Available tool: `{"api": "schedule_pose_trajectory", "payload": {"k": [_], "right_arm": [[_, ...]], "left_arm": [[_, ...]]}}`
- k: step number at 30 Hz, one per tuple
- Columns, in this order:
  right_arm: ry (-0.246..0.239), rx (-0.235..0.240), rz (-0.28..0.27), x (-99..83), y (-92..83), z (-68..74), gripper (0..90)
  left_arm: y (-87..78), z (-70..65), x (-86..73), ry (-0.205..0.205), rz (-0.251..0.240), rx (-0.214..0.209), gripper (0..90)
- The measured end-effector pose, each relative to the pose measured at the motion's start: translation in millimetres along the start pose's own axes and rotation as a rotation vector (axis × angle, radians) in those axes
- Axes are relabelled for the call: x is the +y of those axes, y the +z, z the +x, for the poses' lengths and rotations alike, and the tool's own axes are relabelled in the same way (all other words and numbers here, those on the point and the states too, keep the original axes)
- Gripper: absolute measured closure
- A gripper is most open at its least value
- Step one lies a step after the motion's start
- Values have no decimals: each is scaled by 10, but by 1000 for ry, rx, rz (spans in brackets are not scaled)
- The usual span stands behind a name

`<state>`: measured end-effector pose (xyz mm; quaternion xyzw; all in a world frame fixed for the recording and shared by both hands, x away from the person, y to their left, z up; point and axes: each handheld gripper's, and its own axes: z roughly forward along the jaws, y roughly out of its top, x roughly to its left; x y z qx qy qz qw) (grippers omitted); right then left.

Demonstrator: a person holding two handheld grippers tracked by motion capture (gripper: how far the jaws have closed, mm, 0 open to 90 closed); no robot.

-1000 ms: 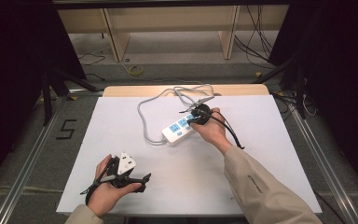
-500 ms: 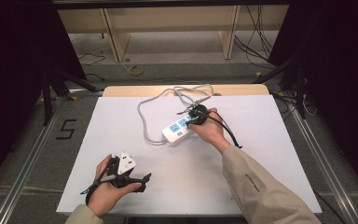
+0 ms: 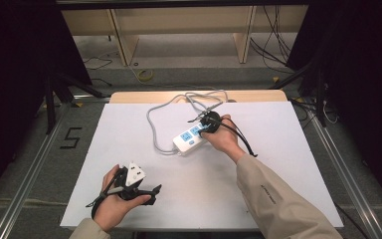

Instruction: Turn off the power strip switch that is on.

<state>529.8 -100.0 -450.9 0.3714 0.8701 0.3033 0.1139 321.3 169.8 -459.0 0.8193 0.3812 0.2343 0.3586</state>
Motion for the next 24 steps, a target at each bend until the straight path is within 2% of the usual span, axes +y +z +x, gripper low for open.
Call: {"api": "schedule_pose_trajectory", "payload": {"k": [9,24], "right_arm": [[18,11,13,13,1,-20,900],[5,6,36,47,6,-17,900]], "left_arm": [[-3,0,0,0,-2,1,93],[-5,-1,0,-3,-5,0,94]]}}
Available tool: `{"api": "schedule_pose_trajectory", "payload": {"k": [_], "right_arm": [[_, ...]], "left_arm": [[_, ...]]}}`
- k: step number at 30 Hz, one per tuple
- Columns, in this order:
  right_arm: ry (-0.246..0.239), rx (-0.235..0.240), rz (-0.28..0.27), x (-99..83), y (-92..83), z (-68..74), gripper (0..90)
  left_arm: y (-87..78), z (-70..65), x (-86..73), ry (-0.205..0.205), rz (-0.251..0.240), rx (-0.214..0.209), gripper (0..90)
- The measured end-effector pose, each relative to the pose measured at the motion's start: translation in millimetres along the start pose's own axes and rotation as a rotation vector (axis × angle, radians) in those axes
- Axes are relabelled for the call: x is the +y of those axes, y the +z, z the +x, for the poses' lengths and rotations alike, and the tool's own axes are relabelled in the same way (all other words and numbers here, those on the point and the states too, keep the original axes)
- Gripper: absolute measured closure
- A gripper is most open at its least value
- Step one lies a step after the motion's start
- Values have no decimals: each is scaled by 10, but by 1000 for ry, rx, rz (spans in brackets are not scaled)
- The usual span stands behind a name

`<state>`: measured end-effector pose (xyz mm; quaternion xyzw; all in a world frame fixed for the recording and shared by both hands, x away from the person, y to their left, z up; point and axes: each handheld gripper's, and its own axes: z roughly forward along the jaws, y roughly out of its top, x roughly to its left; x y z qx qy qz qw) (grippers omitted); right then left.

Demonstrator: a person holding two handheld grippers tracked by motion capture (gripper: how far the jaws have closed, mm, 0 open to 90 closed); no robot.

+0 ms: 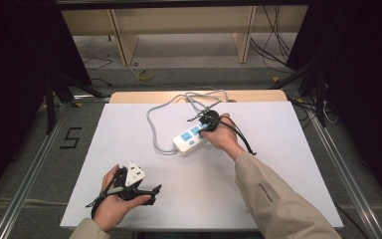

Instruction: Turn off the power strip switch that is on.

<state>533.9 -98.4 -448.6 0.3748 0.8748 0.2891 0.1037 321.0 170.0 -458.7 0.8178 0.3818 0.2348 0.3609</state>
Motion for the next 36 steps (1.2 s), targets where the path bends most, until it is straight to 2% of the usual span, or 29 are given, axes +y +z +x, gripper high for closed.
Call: {"api": "schedule_pose_trajectory", "payload": {"k": [8,36], "right_arm": [[20,0,15,15,-2,8,900],[18,-5,28,37,4,8,900]], "left_arm": [[1,-1,0,0,0,0,95],[-2,-2,1,2,0,1,96]]}}
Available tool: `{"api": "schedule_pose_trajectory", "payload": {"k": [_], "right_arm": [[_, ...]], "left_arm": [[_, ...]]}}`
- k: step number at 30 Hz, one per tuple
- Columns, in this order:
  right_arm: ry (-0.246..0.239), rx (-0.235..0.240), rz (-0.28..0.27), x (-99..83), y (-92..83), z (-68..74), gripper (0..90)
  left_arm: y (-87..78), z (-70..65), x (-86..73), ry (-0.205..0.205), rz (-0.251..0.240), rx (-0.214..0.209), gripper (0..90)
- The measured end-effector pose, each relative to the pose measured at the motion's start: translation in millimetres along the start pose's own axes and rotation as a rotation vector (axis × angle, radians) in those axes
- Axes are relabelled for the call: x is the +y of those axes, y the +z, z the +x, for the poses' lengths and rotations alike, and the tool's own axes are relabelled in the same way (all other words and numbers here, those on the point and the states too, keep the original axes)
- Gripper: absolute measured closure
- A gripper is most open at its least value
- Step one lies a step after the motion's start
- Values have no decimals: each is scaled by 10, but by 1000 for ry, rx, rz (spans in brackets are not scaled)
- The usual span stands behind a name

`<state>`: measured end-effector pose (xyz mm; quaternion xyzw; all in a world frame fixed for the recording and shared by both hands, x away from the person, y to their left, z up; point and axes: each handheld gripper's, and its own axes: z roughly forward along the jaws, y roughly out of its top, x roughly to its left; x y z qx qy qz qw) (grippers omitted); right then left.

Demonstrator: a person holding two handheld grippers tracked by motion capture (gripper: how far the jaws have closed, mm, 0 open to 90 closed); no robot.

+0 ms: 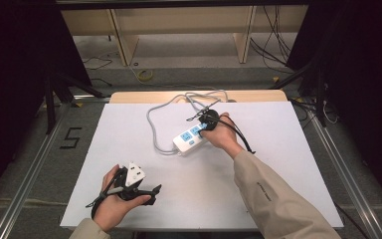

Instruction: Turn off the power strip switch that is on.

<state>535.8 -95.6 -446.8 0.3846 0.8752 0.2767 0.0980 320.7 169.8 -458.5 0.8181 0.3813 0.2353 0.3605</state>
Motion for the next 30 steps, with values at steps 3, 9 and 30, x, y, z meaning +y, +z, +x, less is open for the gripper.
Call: {"api": "schedule_pose_trajectory", "payload": {"k": [3,9,30], "right_arm": [[1,-2,3,3,1,7,900],[-3,-5,14,15,4,9,900],[-5,-11,19,13,5,24,900]], "left_arm": [[1,-1,0,1,1,0,96],[1,0,0,1,1,-1,96],[1,-1,1,2,1,-1,97]]}}
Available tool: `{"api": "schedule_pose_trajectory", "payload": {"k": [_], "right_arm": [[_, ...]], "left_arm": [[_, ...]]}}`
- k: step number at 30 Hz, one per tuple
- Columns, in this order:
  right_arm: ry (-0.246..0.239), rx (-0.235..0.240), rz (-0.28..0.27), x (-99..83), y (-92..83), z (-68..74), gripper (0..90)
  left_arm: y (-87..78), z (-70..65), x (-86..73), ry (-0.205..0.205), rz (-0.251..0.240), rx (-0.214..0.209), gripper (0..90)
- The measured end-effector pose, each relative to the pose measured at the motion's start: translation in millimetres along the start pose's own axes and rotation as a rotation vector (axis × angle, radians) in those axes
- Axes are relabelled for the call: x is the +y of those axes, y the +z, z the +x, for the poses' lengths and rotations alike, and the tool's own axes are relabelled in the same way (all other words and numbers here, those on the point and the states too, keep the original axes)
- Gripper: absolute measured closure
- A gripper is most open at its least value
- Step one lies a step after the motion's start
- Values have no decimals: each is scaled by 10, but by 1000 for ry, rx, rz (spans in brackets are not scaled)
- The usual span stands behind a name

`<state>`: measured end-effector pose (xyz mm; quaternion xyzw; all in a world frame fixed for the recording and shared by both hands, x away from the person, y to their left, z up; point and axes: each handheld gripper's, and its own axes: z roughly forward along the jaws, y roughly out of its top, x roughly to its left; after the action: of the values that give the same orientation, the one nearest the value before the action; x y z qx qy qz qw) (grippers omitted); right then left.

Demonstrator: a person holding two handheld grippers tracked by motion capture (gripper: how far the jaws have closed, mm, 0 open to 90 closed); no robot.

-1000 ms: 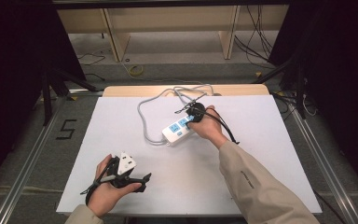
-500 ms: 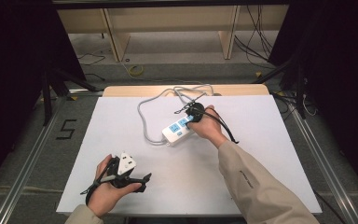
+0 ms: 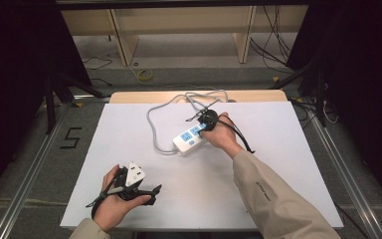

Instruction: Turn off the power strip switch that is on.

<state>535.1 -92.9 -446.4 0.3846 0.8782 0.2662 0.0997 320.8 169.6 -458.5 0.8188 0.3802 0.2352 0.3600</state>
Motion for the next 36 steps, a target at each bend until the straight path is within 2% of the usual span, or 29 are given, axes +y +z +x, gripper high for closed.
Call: {"api": "schedule_pose_trajectory", "payload": {"k": [11,29,31,32,36], "right_arm": [[-20,-15,-14,-8,2,7,900],[-22,-22,-17,-14,-5,25,900],[-23,-24,-37,-6,-26,26,900],[-34,-30,-22,1,-36,33,900],[-36,-27,-23,-9,-40,28,900]], "left_arm": [[1,1,3,3,2,-1,97],[2,1,3,3,1,-1,97],[1,1,3,4,2,-1,97],[1,1,2,4,1,-1,97],[3,-2,4,4,1,-1,97]]}}
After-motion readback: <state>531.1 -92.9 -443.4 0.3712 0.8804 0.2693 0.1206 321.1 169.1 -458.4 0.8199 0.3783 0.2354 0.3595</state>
